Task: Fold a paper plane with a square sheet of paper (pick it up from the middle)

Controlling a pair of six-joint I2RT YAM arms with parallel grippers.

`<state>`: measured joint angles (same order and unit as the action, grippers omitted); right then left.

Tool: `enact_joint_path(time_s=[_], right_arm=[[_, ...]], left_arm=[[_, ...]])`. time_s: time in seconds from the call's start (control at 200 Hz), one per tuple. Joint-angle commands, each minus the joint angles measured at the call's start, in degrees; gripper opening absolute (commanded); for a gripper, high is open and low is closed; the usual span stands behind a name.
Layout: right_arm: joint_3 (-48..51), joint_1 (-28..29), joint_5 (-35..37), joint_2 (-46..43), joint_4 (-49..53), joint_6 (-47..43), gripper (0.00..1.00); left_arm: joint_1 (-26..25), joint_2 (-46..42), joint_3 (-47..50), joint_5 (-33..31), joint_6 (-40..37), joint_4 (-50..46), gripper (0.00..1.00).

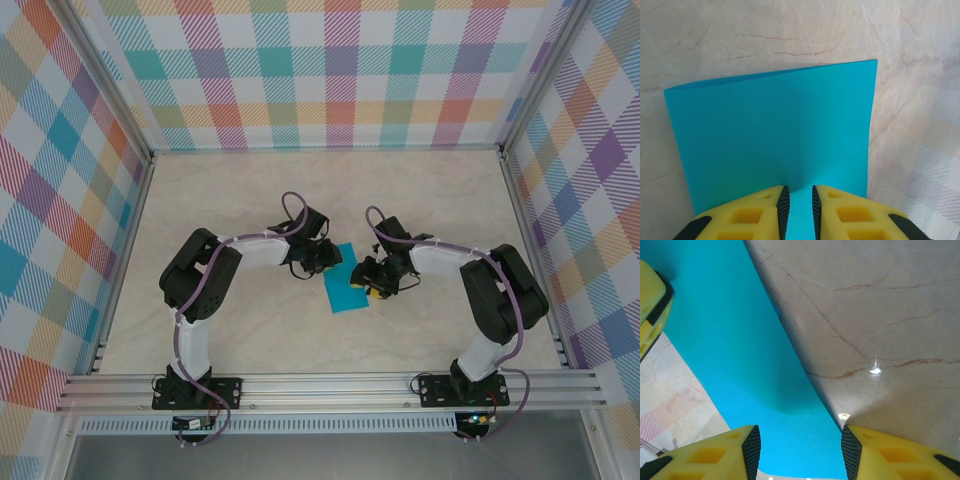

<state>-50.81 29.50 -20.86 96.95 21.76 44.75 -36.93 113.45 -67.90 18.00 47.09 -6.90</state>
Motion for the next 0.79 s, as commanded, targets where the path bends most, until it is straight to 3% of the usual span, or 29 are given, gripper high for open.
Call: enact_joint_path(time_s=[0.0,0.79], right_arm=[[-0.2,2.2,-5.2,2.0,-5.2,1.0,0.49],[1.0,1.8,-8.3,0.1,-10.3,3.2,0.46]], left_arm=[[-0.1,2.3,1.7,0.7,-0.1,-2.8,0.23],[0.1,-0.5,3.3,-1.1,-0.4,-3.0,0.22]])
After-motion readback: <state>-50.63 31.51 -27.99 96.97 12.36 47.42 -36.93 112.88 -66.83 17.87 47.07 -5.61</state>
